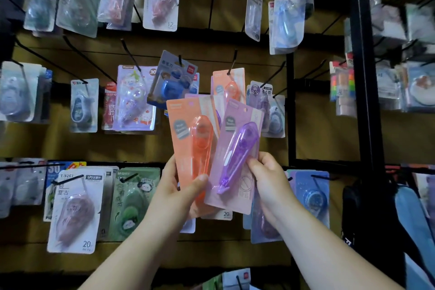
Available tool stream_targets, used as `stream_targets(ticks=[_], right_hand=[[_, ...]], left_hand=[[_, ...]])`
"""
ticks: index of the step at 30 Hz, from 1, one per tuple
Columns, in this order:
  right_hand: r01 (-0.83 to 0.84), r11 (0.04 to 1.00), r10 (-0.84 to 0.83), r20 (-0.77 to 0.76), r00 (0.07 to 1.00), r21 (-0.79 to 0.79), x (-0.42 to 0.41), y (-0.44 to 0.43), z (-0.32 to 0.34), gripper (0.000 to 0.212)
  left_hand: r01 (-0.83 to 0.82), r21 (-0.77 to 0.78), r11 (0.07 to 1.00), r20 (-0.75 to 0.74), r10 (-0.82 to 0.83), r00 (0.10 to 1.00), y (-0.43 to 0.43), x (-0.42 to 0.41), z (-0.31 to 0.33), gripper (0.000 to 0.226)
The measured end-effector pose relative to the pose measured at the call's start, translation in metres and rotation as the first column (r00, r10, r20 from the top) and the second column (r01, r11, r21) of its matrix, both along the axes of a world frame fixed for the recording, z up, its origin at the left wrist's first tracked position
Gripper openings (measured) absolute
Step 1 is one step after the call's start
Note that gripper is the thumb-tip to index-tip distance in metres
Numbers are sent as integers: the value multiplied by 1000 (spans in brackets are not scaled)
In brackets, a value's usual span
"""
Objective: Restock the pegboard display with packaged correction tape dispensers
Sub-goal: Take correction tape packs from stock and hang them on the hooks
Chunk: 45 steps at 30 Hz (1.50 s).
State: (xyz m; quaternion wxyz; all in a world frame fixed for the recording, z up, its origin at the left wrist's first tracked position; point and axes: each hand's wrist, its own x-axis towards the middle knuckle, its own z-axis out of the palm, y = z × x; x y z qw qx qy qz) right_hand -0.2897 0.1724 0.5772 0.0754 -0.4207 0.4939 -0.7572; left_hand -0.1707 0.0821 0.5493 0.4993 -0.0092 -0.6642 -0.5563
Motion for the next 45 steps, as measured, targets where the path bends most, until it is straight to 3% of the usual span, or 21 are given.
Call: stream_targets(ticks=[4, 7, 12, 19, 30, 39, 40, 42, 45], right_hand=[[103, 990, -104, -5, 995, -93, -11, 5, 18, 19], [236, 960, -252, -99, 963, -150, -17, 11, 42, 21], [323, 924, -362, -196, 911, -205, -16, 10, 84, 7], [418, 899, -438, -281, 854, -133, -8, -4, 122, 22], [447, 894, -431, -282, 857, -8, -22, -24, 115, 29], [627, 775, -567, -349, 746, 81, -34, -52, 109, 40], [635, 771, -583, -343, 736, 53, -34, -52, 107, 36], [624, 781, -609, -268, 747, -34, -30, -50, 103, 7], [584, 791, -612, -201, 765, -184, -20, -38, 85, 27]], left_hand=[[-89, -56, 994, 21, 90, 996, -1, 5, -1, 68], [-121, -56, 991, 35, 123, 992, -5, 9, -2, 58], [-145, -27, 989, 23, 145, 989, -10, 20, 4, 53], [-176, -32, 984, 10, 176, 984, -15, 32, 10, 46], [-144, 0, 990, 15, 144, 989, -22, 37, 8, 50], [-145, -22, 989, -16, 145, 989, -25, 37, 10, 46], [-145, -28, 989, -20, 144, 989, -25, 37, 11, 47], [-137, -35, 990, -23, 136, 990, -26, 37, 12, 48], [-125, -36, 991, -47, 123, 991, -24, 34, 13, 46]])
